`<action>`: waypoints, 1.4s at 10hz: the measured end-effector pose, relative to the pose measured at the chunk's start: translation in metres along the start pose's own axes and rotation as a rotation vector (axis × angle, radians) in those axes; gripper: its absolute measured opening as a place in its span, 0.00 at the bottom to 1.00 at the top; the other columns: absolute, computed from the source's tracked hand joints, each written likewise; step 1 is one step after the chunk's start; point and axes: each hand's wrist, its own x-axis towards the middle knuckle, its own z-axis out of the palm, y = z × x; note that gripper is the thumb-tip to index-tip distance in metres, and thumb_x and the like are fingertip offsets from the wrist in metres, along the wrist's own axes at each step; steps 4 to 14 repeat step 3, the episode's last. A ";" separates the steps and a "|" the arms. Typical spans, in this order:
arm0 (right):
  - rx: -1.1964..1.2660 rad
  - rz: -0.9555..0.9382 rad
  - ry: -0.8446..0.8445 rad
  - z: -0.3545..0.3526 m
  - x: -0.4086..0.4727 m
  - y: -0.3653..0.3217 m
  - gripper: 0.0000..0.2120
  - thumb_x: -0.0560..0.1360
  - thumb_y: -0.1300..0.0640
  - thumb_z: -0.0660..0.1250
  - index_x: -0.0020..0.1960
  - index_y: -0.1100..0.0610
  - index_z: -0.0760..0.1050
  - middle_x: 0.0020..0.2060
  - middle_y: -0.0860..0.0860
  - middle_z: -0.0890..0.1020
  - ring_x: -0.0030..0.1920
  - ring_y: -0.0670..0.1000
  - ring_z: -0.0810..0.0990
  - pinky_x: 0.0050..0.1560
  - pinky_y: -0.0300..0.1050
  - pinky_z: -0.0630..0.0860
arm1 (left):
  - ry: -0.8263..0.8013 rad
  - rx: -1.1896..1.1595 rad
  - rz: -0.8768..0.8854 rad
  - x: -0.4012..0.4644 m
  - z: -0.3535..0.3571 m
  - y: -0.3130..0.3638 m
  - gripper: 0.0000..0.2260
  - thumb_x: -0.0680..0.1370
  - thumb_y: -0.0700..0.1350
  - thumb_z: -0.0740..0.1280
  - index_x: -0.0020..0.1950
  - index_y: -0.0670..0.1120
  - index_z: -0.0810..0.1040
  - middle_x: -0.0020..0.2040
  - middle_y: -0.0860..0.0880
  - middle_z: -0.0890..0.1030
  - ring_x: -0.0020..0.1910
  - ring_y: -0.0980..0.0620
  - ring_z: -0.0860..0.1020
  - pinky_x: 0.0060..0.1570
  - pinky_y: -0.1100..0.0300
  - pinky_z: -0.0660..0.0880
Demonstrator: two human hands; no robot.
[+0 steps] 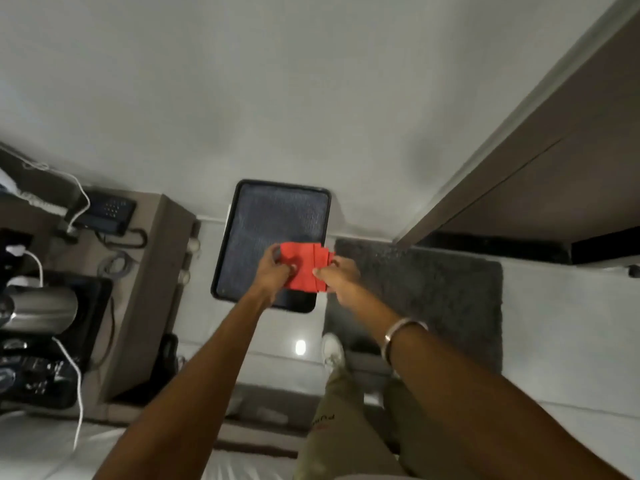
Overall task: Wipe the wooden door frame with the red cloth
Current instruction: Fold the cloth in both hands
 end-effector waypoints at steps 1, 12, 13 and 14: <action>-0.151 -0.051 0.017 0.035 0.032 0.004 0.14 0.73 0.63 0.73 0.58 0.58 0.83 0.47 0.53 0.84 0.46 0.51 0.81 0.49 0.42 0.79 | 0.038 -0.014 0.013 0.044 -0.009 -0.029 0.25 0.79 0.27 0.60 0.74 0.42 0.71 0.66 0.44 0.78 0.62 0.47 0.76 0.64 0.48 0.76; -0.244 -0.131 0.069 0.052 0.046 0.006 0.14 0.76 0.61 0.67 0.61 0.57 0.80 0.57 0.56 0.86 0.58 0.58 0.84 0.53 0.44 0.78 | 0.068 0.115 0.172 0.072 -0.012 -0.049 0.23 0.83 0.36 0.60 0.79 0.46 0.68 0.75 0.43 0.73 0.72 0.45 0.72 0.72 0.50 0.70; -0.244 -0.131 0.069 0.052 0.046 0.006 0.14 0.76 0.61 0.67 0.61 0.57 0.80 0.57 0.56 0.86 0.58 0.58 0.84 0.53 0.44 0.78 | 0.068 0.115 0.172 0.072 -0.012 -0.049 0.23 0.83 0.36 0.60 0.79 0.46 0.68 0.75 0.43 0.73 0.72 0.45 0.72 0.72 0.50 0.70; -0.244 -0.131 0.069 0.052 0.046 0.006 0.14 0.76 0.61 0.67 0.61 0.57 0.80 0.57 0.56 0.86 0.58 0.58 0.84 0.53 0.44 0.78 | 0.068 0.115 0.172 0.072 -0.012 -0.049 0.23 0.83 0.36 0.60 0.79 0.46 0.68 0.75 0.43 0.73 0.72 0.45 0.72 0.72 0.50 0.70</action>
